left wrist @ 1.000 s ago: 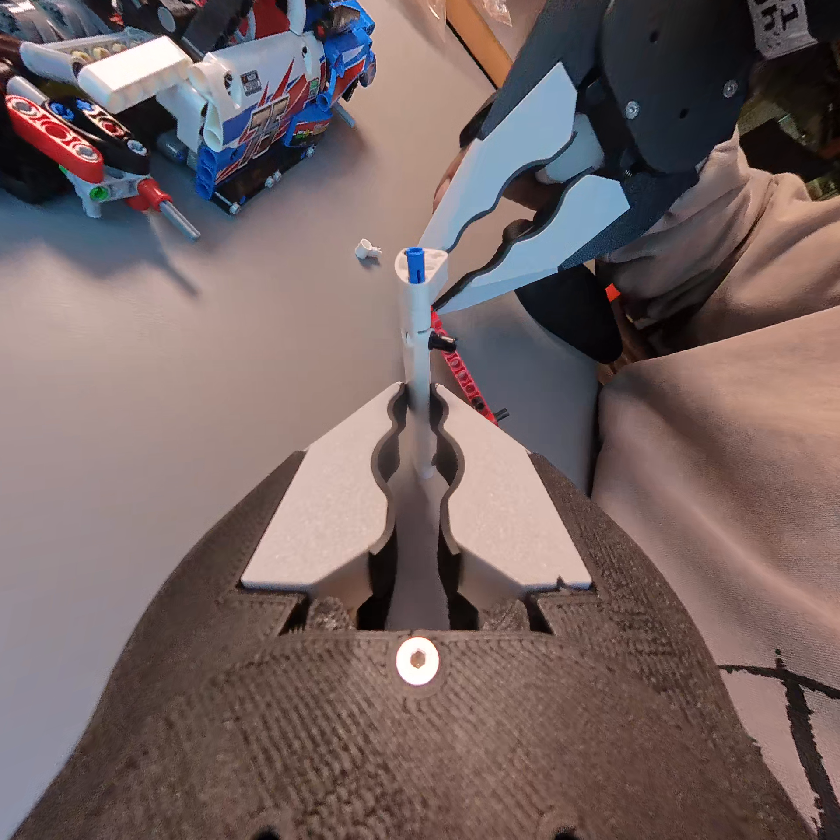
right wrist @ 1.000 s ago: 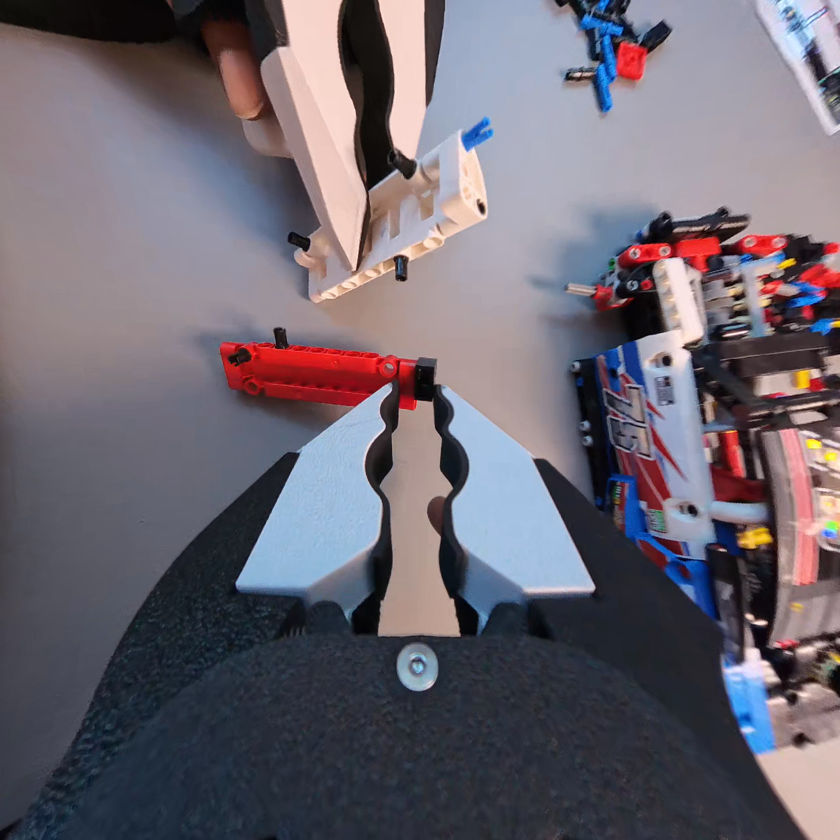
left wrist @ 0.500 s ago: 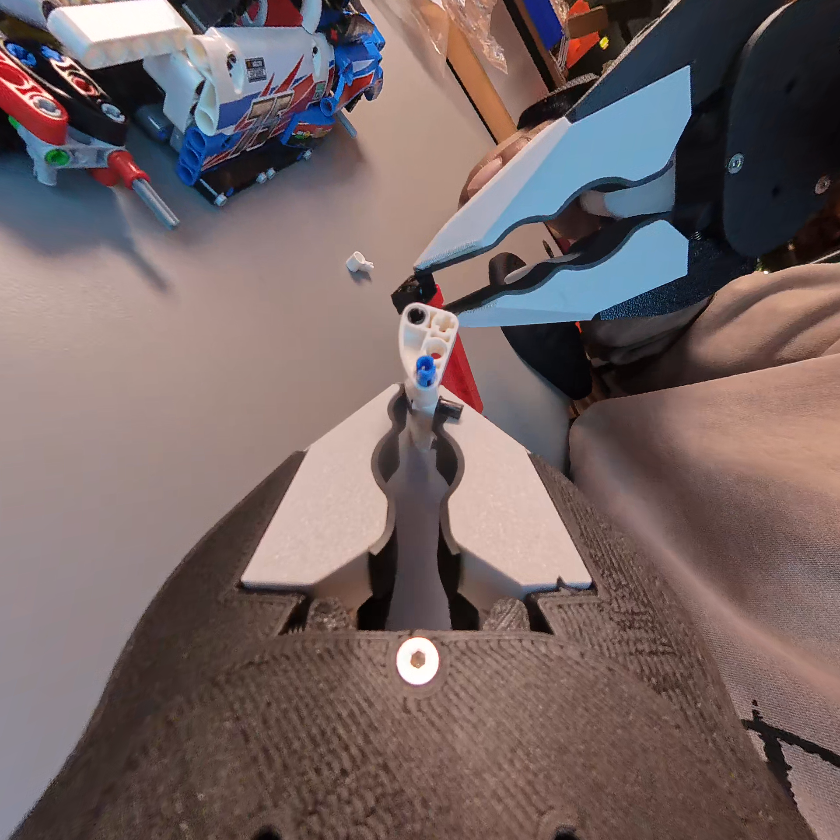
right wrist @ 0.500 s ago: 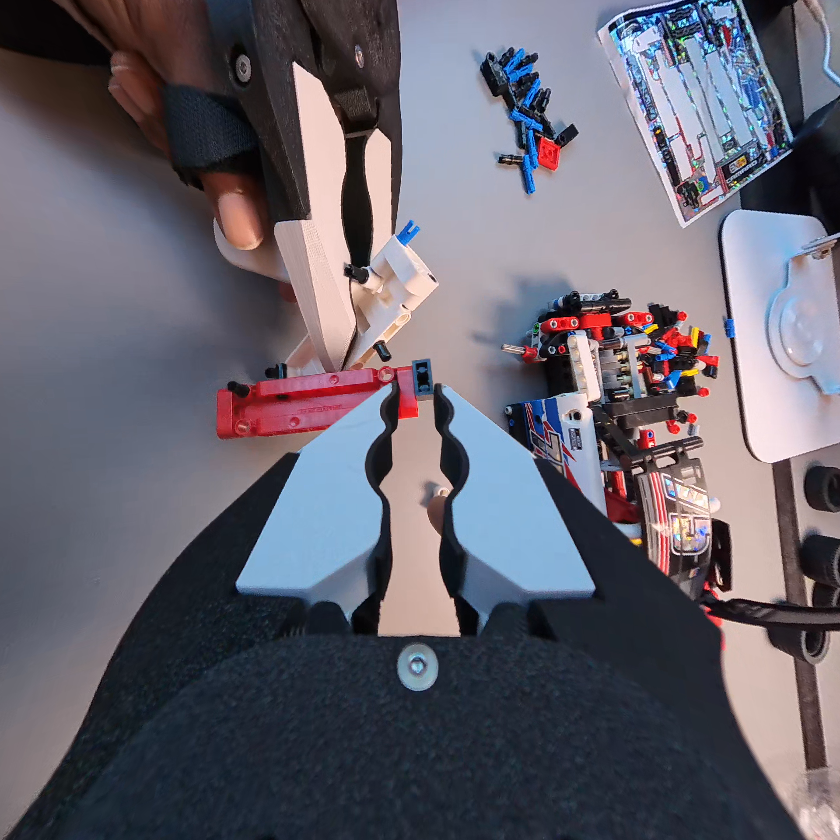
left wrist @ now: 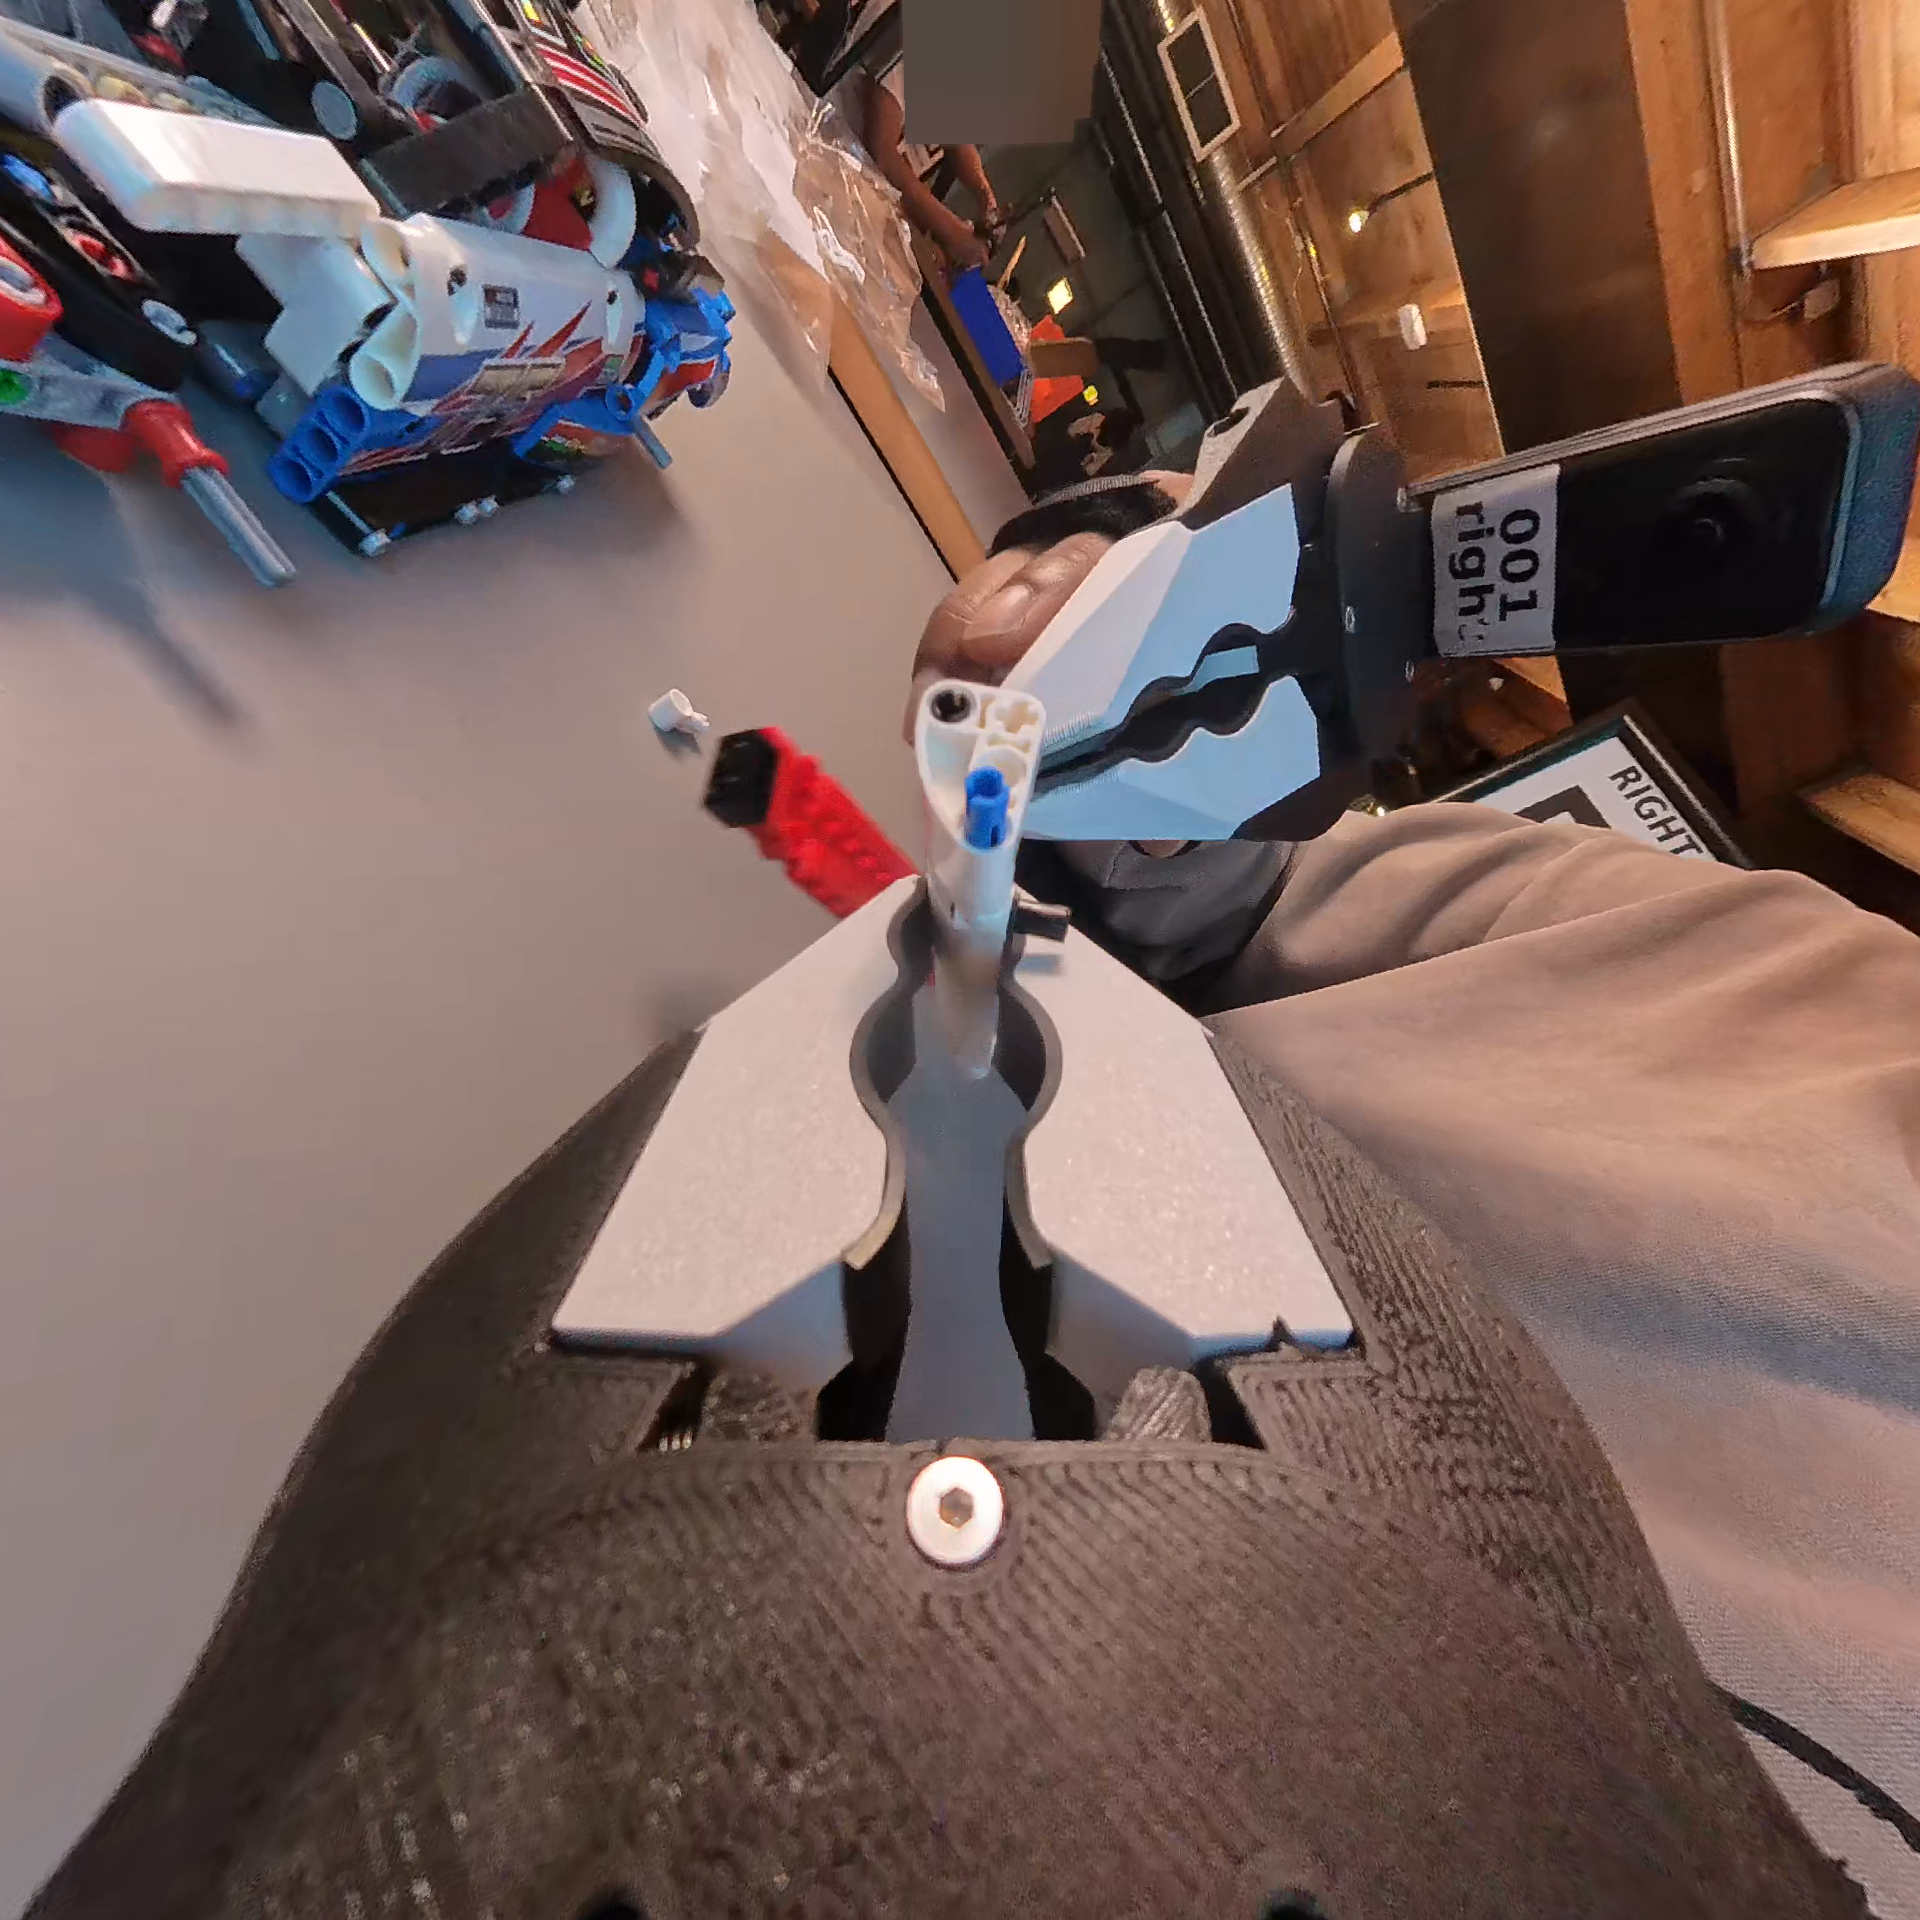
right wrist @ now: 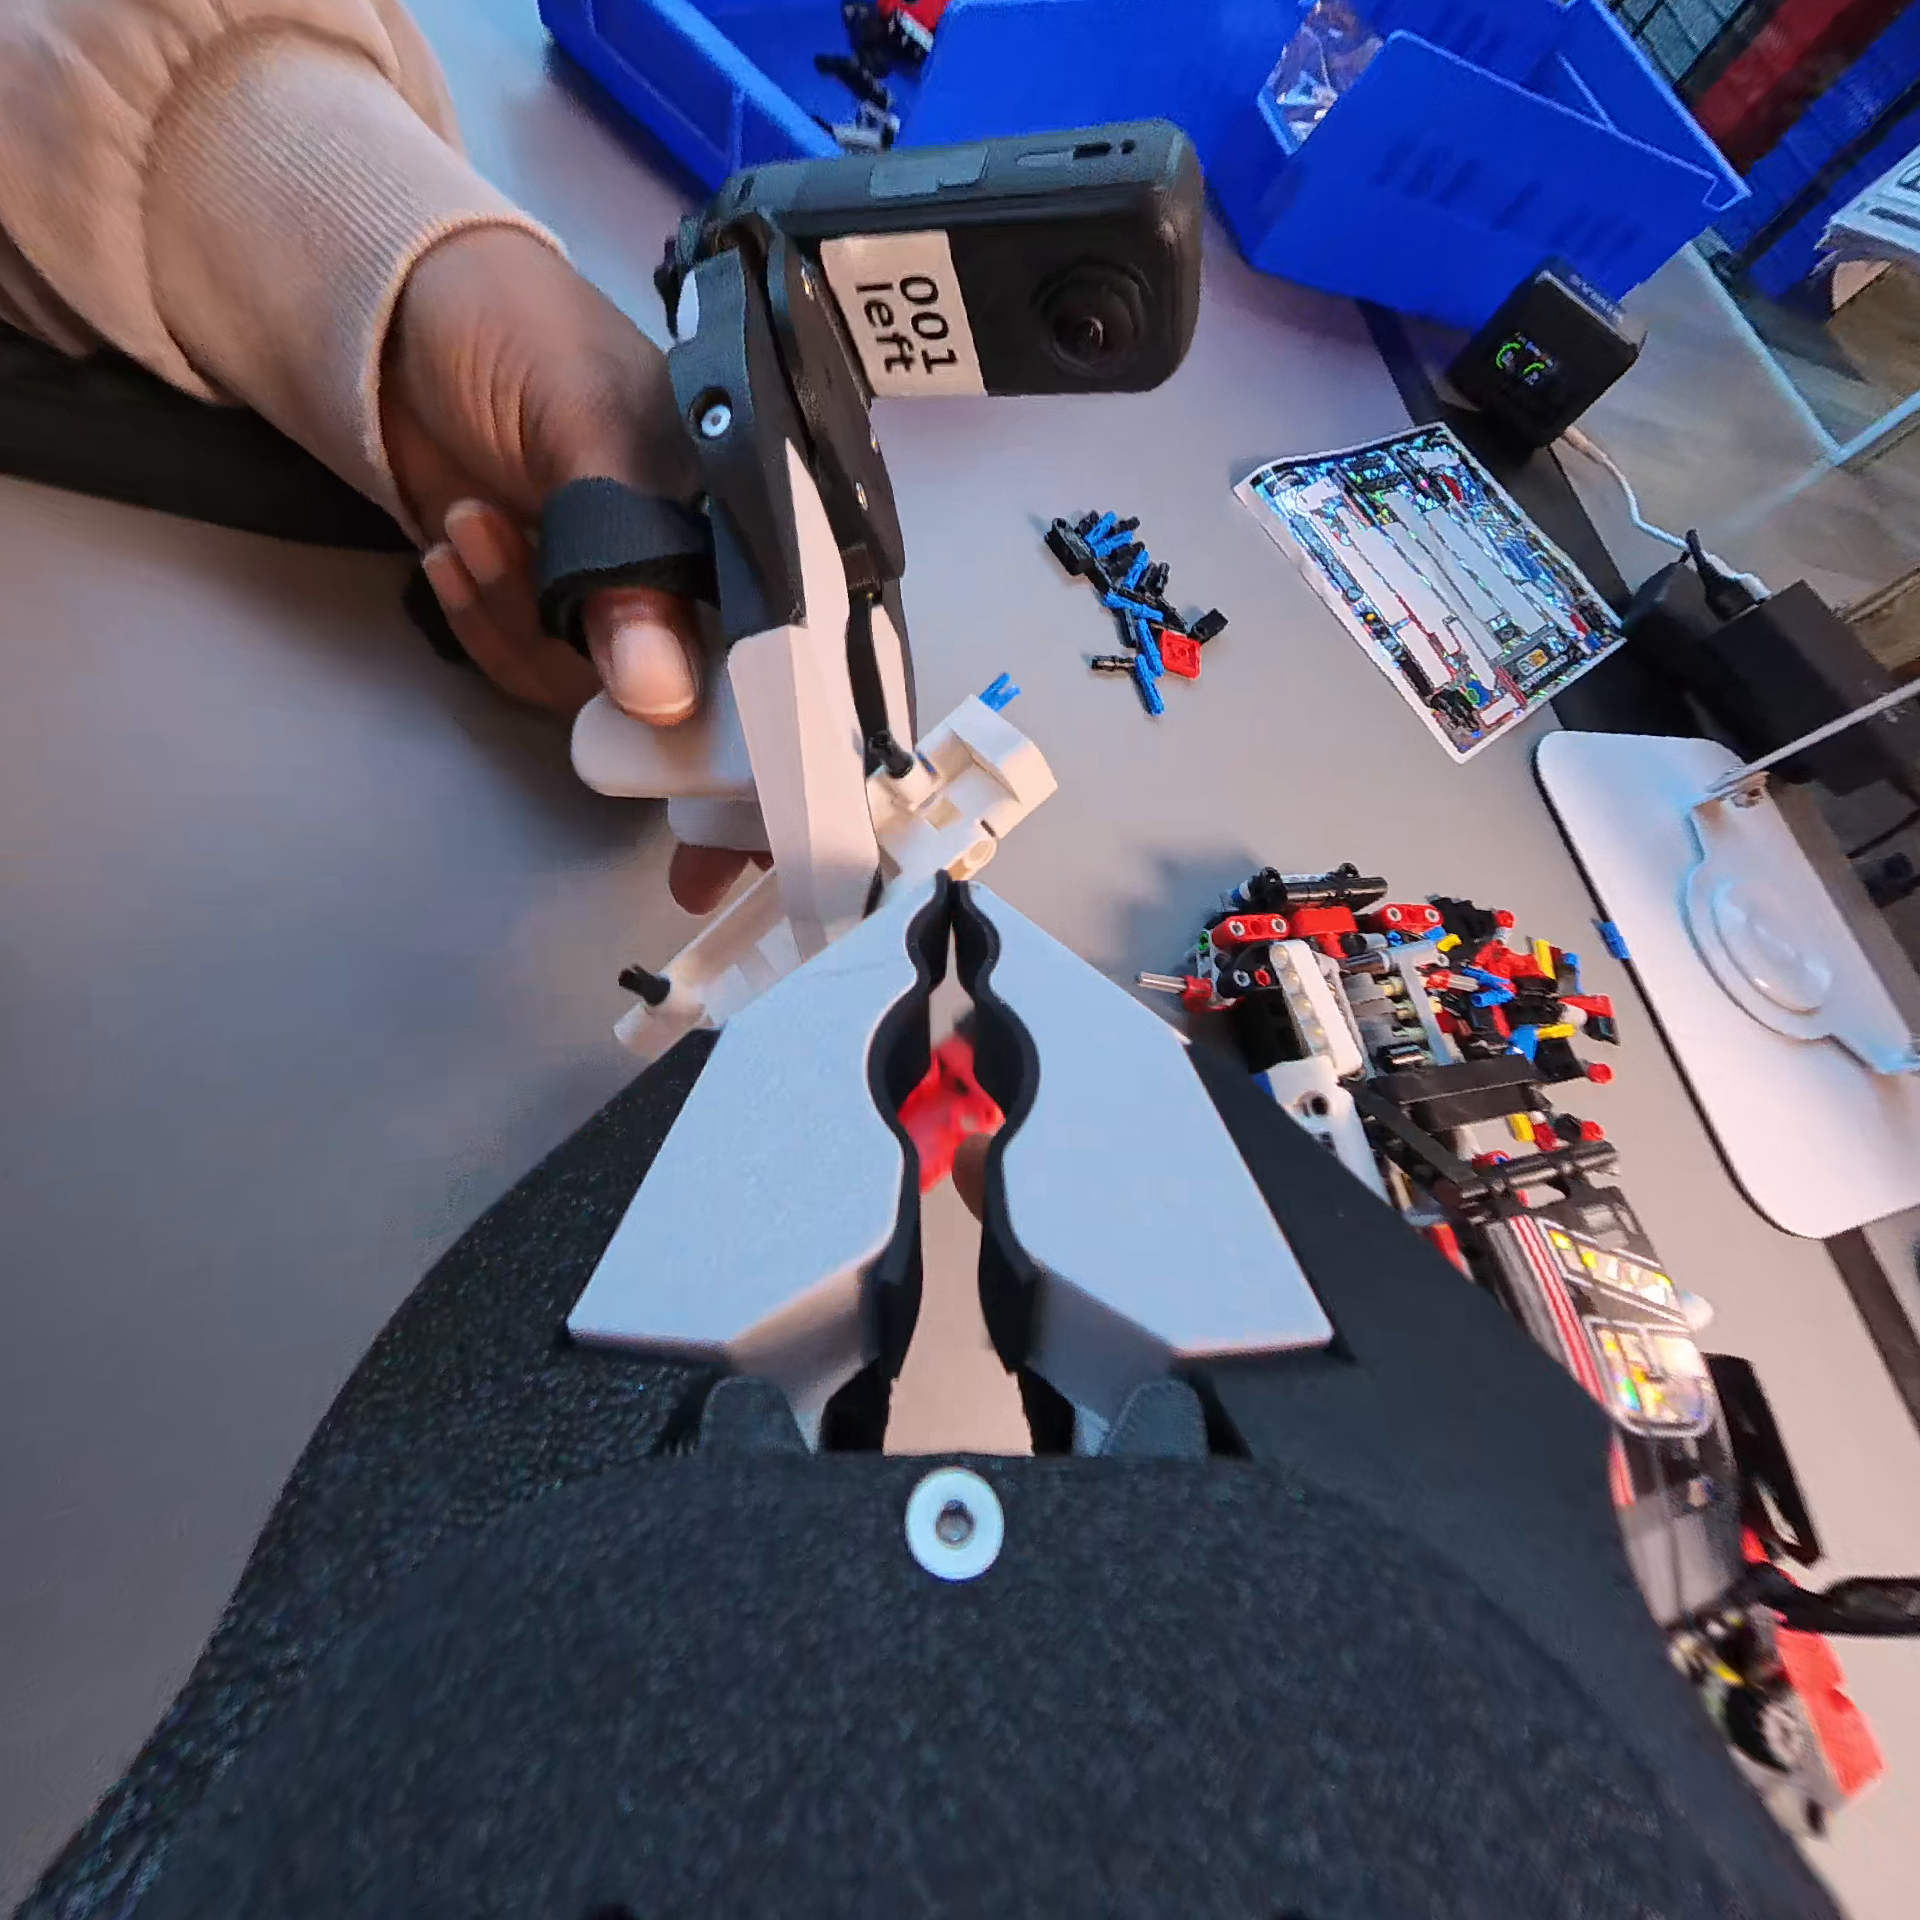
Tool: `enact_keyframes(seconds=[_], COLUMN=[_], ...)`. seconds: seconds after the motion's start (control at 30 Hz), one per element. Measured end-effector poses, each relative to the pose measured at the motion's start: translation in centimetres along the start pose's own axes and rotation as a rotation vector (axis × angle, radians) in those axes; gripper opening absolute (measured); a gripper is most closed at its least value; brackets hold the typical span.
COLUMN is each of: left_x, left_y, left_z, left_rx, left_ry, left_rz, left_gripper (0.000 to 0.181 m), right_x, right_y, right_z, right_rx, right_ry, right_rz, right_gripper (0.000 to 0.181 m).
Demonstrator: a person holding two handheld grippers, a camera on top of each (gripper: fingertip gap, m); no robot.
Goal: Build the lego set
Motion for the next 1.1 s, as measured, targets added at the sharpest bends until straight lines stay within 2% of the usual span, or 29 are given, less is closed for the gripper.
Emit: enact_keyframes(seconds=[0.03, 0.23, 0.4, 0.5, 0.67, 0.73, 0.77, 0.87, 0.93, 1.1], left_x=[0.0, 0.1, 0.2, 0.2, -0.1, -0.2, -0.2, -0.2, -0.1, 0.7], left_y=[0.0, -0.4, -0.7, -0.6, -0.3, -0.3, -0.3, -0.3, -0.5, -1.3], left_z=[0.0, 0.1, -0.1, 0.0, 0.1, 0.1, 0.1, 0.3, 0.5, 0.5], left_rx=[0.011, 0.109, 0.132, 0.145, 0.158, 0.164, 0.169, 0.182, 0.180, 0.085], left_ry=[0.004, 0.049, 0.084, 0.086, 0.092, 0.095, 0.095, 0.089, 0.076, -0.005], left_rz=[-0.002, -0.003, -0.015, -0.009, 0.005, 0.011, 0.013, 0.007, -0.027, -0.168], left_gripper=[0.006, 0.006, 0.007, 0.007, 0.007, 0.007, 0.007, 0.007, 0.007, 0.007], right_x=[-0.1, -2.3, -6.4, -7.8, -7.5, -6.9, -6.6, -6.5, -6.3, -3.4], right_y=[0.1, -0.5, -2.9, -3.1, -1.5, -1.0, -0.8, -0.4, -0.6, -1.9], right_z=[0.0, -0.8, -1.1, 0.0, 0.9, 1.1, 1.2, 1.1, 1.2, 0.4], right_rx=[0.006, 0.038, 0.115, 0.186, 0.205, 0.169, 0.169, 0.146, 0.054, -0.201], right_ry=[0.026, 0.210, 0.432, 0.556, 0.552, 0.444, 0.421, 0.384, 0.297, 0.244], right_rz=[-0.020, -0.007, 0.253, 0.300, 0.343, 0.394, 0.402, 0.357, 0.264, 0.021], right_gripper=[0.000, 0.013, 0.021, 0.020, 0.021, 0.009, 0.009, 0.006, 0.004, 0.004])
Point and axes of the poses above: each gripper's, where its closed fingertips meet, y out along the fingers, x out of its top, z = x × y across the jaws, the point moved 10 cm from there along -y, back along the fingers, and after that the axes turned 13 degrees about -y, right-handed, at the moved point
